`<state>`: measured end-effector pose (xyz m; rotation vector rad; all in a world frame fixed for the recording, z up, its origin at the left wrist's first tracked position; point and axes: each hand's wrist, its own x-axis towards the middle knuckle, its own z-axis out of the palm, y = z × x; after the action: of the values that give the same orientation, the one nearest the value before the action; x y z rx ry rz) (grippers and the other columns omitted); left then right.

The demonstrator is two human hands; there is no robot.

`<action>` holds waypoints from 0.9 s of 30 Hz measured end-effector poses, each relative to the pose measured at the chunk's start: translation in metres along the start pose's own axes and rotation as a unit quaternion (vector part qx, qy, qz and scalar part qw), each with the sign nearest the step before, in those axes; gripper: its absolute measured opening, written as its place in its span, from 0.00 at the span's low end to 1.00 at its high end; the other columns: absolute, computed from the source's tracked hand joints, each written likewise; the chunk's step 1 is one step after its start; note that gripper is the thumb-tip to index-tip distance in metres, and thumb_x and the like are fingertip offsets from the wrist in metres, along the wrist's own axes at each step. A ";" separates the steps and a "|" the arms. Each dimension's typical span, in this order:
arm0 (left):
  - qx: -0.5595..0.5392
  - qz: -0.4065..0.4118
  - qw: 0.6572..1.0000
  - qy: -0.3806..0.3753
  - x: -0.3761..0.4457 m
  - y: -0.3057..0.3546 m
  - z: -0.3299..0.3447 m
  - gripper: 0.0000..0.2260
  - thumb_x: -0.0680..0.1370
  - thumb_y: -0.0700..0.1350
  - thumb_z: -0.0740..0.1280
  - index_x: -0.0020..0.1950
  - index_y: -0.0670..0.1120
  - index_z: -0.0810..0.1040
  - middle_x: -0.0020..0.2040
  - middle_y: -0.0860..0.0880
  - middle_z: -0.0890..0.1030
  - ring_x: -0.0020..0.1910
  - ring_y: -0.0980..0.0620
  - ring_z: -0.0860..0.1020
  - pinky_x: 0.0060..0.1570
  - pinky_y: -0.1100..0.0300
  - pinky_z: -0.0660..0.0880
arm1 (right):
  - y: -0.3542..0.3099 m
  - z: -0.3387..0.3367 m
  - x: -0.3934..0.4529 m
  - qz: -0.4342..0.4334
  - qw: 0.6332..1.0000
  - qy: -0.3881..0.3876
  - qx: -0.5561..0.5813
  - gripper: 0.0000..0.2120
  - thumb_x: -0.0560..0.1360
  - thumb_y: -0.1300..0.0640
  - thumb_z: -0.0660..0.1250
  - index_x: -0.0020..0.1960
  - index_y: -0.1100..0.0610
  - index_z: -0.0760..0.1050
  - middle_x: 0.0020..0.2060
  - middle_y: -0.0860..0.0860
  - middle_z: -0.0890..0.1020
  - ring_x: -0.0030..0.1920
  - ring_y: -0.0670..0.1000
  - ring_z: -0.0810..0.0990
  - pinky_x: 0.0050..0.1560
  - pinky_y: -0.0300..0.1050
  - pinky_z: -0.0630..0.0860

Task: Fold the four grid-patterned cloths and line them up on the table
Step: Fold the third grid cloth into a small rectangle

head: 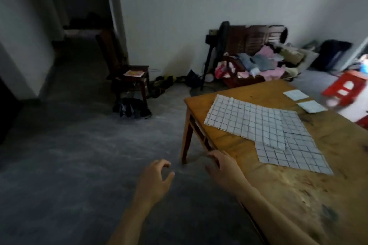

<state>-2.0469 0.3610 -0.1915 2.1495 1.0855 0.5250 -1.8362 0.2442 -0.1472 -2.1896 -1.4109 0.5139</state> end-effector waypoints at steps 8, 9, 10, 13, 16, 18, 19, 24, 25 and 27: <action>-0.014 0.072 0.993 -0.097 0.087 -0.014 0.000 0.11 0.77 0.51 0.70 0.59 0.51 0.77 0.54 0.56 0.76 0.53 0.58 0.75 0.52 0.63 0.71 | 0.021 0.012 0.048 0.110 0.991 0.078 0.000 0.11 0.76 0.44 0.66 0.57 0.44 0.73 0.51 0.41 0.74 0.47 0.42 0.75 0.47 0.37 0.74; -0.014 0.079 0.991 -0.104 0.100 -0.017 0.001 0.11 0.77 0.51 0.69 0.59 0.51 0.77 0.54 0.56 0.75 0.53 0.59 0.75 0.51 0.65 0.70 | 0.027 0.015 0.060 0.121 0.990 0.079 0.002 0.11 0.76 0.44 0.67 0.57 0.44 0.73 0.51 0.41 0.73 0.48 0.43 0.75 0.47 0.38 0.74; -0.012 0.082 0.991 -0.109 0.112 -0.021 0.001 0.11 0.77 0.51 0.69 0.59 0.52 0.77 0.53 0.57 0.75 0.53 0.60 0.74 0.49 0.66 0.68 | 0.032 0.018 0.074 0.133 0.988 0.078 0.004 0.11 0.76 0.46 0.67 0.57 0.44 0.73 0.50 0.41 0.73 0.48 0.43 0.75 0.47 0.38 0.73; 0.005 0.080 0.989 -0.127 0.154 -0.039 0.002 0.09 0.77 0.52 0.69 0.56 0.55 0.76 0.53 0.58 0.75 0.51 0.62 0.73 0.48 0.69 0.67 | 0.044 0.026 0.128 0.140 0.986 0.091 0.012 0.08 0.77 0.48 0.67 0.55 0.44 0.73 0.50 0.41 0.75 0.47 0.41 0.75 0.43 0.34 0.71; 0.028 0.069 0.986 -0.148 0.203 -0.051 -0.001 0.08 0.77 0.51 0.69 0.55 0.56 0.75 0.53 0.59 0.75 0.53 0.61 0.74 0.50 0.68 0.68 | 0.056 0.034 0.194 0.141 0.984 0.105 0.034 0.10 0.77 0.50 0.67 0.57 0.45 0.74 0.52 0.43 0.77 0.50 0.41 0.75 0.46 0.35 0.72; 0.047 0.074 0.985 -0.148 0.242 -0.050 -0.002 0.09 0.78 0.51 0.69 0.57 0.54 0.76 0.54 0.58 0.75 0.54 0.60 0.74 0.49 0.67 0.69 | 0.057 0.031 0.233 0.162 0.977 0.123 0.067 0.11 0.77 0.51 0.67 0.59 0.47 0.74 0.53 0.43 0.76 0.53 0.43 0.75 0.49 0.36 0.73; 0.052 0.082 0.984 -0.152 0.261 -0.046 -0.001 0.09 0.78 0.51 0.69 0.57 0.53 0.76 0.54 0.58 0.75 0.54 0.60 0.74 0.49 0.67 0.68 | 0.057 0.028 0.248 0.174 0.972 0.136 0.086 0.13 0.78 0.51 0.67 0.61 0.48 0.73 0.54 0.43 0.75 0.54 0.43 0.75 0.52 0.38 0.74; 0.079 0.128 0.974 -0.170 0.353 -0.020 0.012 0.11 0.78 0.51 0.68 0.59 0.51 0.77 0.55 0.57 0.76 0.53 0.59 0.74 0.51 0.63 0.71 | 0.077 0.016 0.294 0.218 0.960 0.141 0.100 0.18 0.78 0.51 0.67 0.67 0.50 0.71 0.63 0.48 0.74 0.62 0.47 0.73 0.60 0.40 0.71; 0.078 0.135 0.972 -0.178 0.368 -0.014 0.016 0.11 0.78 0.51 0.68 0.58 0.51 0.77 0.55 0.56 0.76 0.53 0.59 0.74 0.51 0.62 0.72 | 0.082 0.014 0.298 0.228 0.958 0.145 0.097 0.18 0.78 0.51 0.67 0.66 0.50 0.71 0.64 0.48 0.74 0.62 0.46 0.73 0.59 0.40 0.71; 0.081 0.153 0.962 -0.210 0.397 -0.004 0.028 0.10 0.78 0.51 0.68 0.58 0.52 0.77 0.55 0.56 0.76 0.54 0.58 0.74 0.50 0.65 0.70 | 0.092 0.010 0.307 0.250 0.951 0.158 0.090 0.18 0.78 0.51 0.66 0.66 0.49 0.71 0.64 0.48 0.74 0.62 0.46 0.73 0.59 0.39 0.71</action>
<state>-1.8045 0.6763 -0.1926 2.4417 0.5837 0.0997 -1.6520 0.4948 -0.2253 -2.3430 -0.6146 0.4126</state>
